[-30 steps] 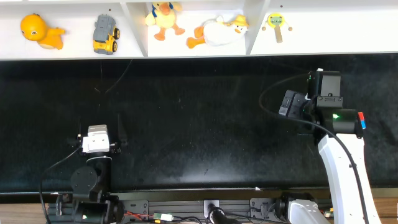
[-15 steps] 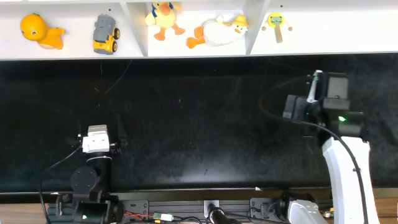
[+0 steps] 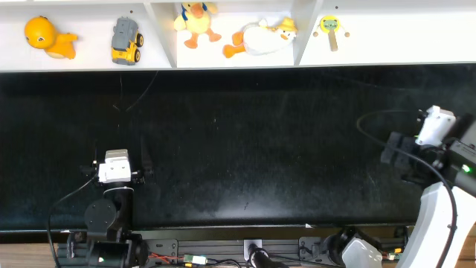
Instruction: Store Toys
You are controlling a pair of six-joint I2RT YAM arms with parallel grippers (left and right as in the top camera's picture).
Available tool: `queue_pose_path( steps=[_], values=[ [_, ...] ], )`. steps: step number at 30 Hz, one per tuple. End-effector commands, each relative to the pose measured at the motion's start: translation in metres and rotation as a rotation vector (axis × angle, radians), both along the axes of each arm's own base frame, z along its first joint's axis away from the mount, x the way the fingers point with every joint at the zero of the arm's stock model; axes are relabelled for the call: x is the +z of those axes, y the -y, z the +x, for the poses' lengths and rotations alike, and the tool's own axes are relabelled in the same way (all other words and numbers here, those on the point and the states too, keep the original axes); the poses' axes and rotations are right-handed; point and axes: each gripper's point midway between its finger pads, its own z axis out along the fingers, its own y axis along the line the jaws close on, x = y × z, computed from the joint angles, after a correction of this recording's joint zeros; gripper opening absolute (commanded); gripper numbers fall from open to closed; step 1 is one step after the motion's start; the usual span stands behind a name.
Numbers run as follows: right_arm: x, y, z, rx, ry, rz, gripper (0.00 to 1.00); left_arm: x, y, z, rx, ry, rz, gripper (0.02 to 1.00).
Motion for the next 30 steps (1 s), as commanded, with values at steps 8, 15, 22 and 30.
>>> queue_pose_path(
  steps=[8, 15, 22, 30],
  values=[
    [-0.002, 0.018, -0.009, 0.171, 0.007, -0.046, 0.998, 0.001, -0.001, 0.0, 0.007, 0.009, 0.014, 0.998],
    [-0.009, 0.047, -0.019, 0.156, 0.035, -0.042, 0.998, 0.001, -0.001, 0.0, 0.007, 0.009, 0.014, 0.998],
    [-0.02, 0.075, -0.037, 0.187, 0.033, -0.064, 0.998, 0.001, -0.001, 0.0, 0.007, 0.009, 0.014, 0.998],
    [-0.024, 0.09, -0.021, 0.239, 0.142, -0.062, 0.996, 0.001, -0.001, 0.0, 0.007, 0.009, 0.014, 0.998]
  ],
)
